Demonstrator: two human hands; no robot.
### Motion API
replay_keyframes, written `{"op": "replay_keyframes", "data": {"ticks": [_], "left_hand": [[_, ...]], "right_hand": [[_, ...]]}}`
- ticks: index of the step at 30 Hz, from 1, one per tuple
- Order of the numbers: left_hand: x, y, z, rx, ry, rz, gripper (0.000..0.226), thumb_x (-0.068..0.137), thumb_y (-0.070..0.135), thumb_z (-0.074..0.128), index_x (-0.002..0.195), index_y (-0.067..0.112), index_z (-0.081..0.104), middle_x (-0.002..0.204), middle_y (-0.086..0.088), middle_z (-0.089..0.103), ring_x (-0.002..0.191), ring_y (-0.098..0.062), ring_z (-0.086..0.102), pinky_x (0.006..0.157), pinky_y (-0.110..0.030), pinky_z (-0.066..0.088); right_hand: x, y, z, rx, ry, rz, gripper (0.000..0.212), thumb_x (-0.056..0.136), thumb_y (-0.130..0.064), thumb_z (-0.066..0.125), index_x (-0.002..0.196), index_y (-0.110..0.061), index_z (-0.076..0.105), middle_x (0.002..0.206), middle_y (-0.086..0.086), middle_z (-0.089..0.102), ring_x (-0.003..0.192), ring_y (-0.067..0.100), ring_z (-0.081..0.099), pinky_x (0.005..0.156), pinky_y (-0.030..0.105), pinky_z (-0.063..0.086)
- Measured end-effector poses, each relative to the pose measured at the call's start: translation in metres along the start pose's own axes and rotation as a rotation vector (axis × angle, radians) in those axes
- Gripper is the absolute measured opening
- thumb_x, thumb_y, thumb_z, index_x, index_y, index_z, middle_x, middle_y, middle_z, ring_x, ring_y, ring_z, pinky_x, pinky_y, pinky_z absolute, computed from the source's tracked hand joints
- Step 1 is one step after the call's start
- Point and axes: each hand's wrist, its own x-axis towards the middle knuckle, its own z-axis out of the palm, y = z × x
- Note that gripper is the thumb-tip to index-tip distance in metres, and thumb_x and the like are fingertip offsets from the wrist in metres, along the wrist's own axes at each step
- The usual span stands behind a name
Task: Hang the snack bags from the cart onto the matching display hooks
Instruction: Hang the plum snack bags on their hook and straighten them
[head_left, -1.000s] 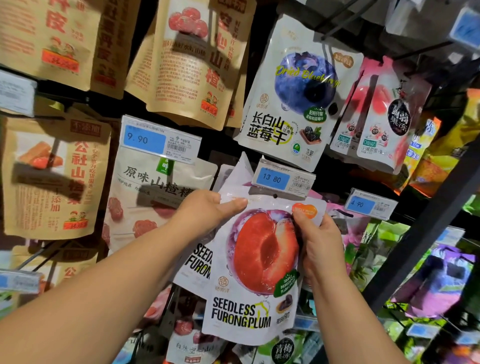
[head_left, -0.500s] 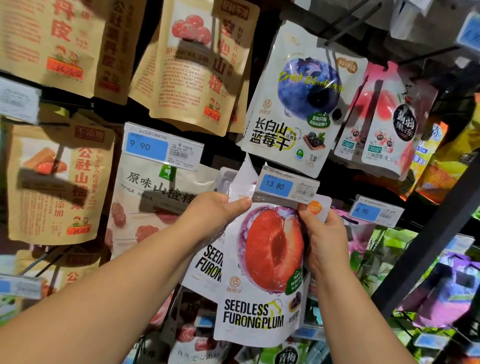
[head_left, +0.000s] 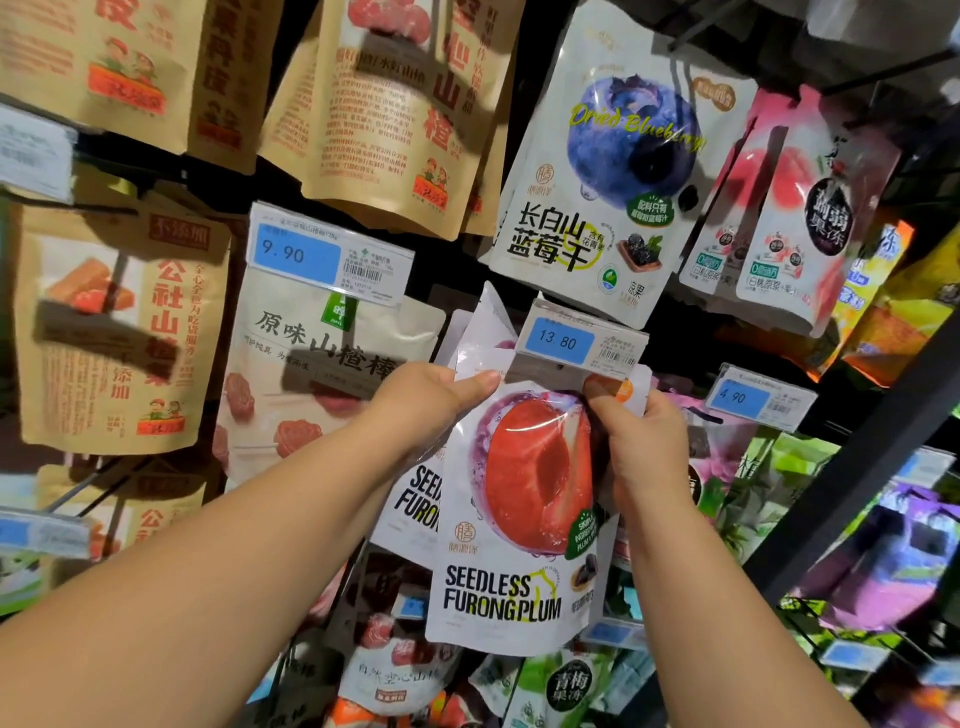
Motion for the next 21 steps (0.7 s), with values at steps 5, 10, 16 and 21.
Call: {"op": "replay_keyframes", "data": {"ticks": [5, 10, 16, 21], "left_hand": [[0.0000, -0.0025, 0.0016, -0.029, 0.013, -0.024, 0.065, 0.053, 0.066, 0.077, 0.083, 0.009, 0.066, 0.086, -0.021, 0.072, 0.078, -0.032, 0.069, 0.089, -0.038, 0.052], [-0.0043, -0.0034, -0.0005, -0.041, 0.030, -0.038, 0.088, 0.053, 0.065, 0.076, 0.103, -0.007, 0.066, 0.107, -0.023, 0.069, 0.104, -0.034, 0.067, 0.096, -0.044, 0.049], [-0.0055, -0.0018, 0.0038, -0.093, 0.059, -0.032, 0.057, 0.071, 0.052, 0.078, 0.104, 0.006, 0.071, 0.100, -0.009, 0.075, 0.099, -0.023, 0.069, 0.097, -0.037, 0.048], [-0.0034, 0.0010, 0.0066, -0.123, 0.054, -0.055, 0.055, 0.074, 0.050, 0.077, 0.106, 0.006, 0.068, 0.095, -0.002, 0.071, 0.089, -0.015, 0.065, 0.092, -0.031, 0.046]], "right_hand": [[-0.0018, 0.0008, 0.0008, -0.026, 0.030, -0.009, 0.008, 0.078, -0.015, 0.076, 0.080, -0.022, 0.073, 0.087, 0.004, 0.077, 0.088, 0.029, 0.072, 0.084, 0.050, 0.058], [-0.0044, 0.0016, -0.0002, 0.005, 0.043, 0.000, 0.015, 0.078, -0.009, 0.074, 0.073, -0.023, 0.072, 0.080, 0.002, 0.075, 0.086, 0.028, 0.072, 0.082, 0.046, 0.059], [-0.0024, -0.0009, -0.0029, 0.095, 0.031, 0.024, 0.017, 0.082, -0.001, 0.068, 0.085, -0.018, 0.067, 0.084, 0.004, 0.074, 0.082, 0.024, 0.071, 0.074, 0.038, 0.058], [-0.0016, 0.0001, -0.0012, 0.072, 0.032, 0.013, 0.012, 0.079, -0.008, 0.072, 0.086, -0.018, 0.073, 0.088, 0.005, 0.077, 0.087, 0.026, 0.073, 0.079, 0.040, 0.059]]}}
